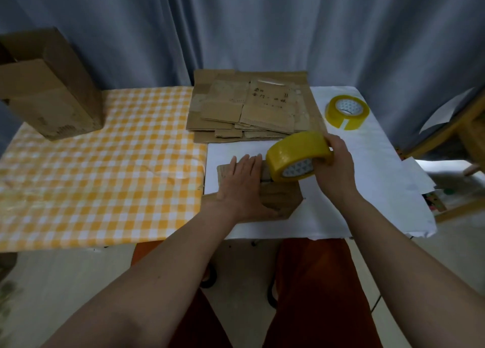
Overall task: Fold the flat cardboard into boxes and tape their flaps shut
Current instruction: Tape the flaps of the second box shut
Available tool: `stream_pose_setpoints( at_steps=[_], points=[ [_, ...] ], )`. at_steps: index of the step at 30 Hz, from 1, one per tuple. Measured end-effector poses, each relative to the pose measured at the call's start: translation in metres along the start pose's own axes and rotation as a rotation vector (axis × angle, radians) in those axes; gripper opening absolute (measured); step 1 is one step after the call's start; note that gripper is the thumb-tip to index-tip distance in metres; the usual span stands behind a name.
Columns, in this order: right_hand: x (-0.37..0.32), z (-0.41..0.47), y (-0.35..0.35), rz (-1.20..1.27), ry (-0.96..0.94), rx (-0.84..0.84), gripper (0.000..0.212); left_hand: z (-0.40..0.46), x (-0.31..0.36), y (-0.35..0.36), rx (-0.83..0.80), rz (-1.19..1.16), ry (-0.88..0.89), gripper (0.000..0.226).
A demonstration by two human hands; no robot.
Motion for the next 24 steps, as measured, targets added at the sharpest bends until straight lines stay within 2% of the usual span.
stream_pose_setpoints(
  at_steps=[3, 6, 14, 24],
  points=[
    [-0.001, 0.001, 0.006, 0.043, -0.001, -0.105, 0.037, 0.001, -0.005, 0.002, 0.036, -0.102, -0.024, 0.132],
    [-0.003, 0.003, 0.003, -0.057, -0.062, -0.142, 0.038, -0.002, -0.008, 0.005, 0.049, -0.107, -0.023, 0.135],
    [0.021, 0.006, -0.032, -0.347, -0.083, -0.082, 0.044, -0.003, -0.008, 0.005, 0.072, -0.134, -0.030, 0.136],
    [0.032, -0.002, -0.038, -0.375, -0.100, -0.109, 0.047, -0.003, -0.005, 0.002, 0.074, -0.158, -0.002, 0.130]
  ],
)
Point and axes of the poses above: each hand's wrist, its own z-axis towards the middle knuckle, its own y-axis out of the palm, x = y × z, the point moved 4 cm from there along z, towards the middle knuckle, and after that the axes turned 3 degrees about y, right-handed, at the moved point
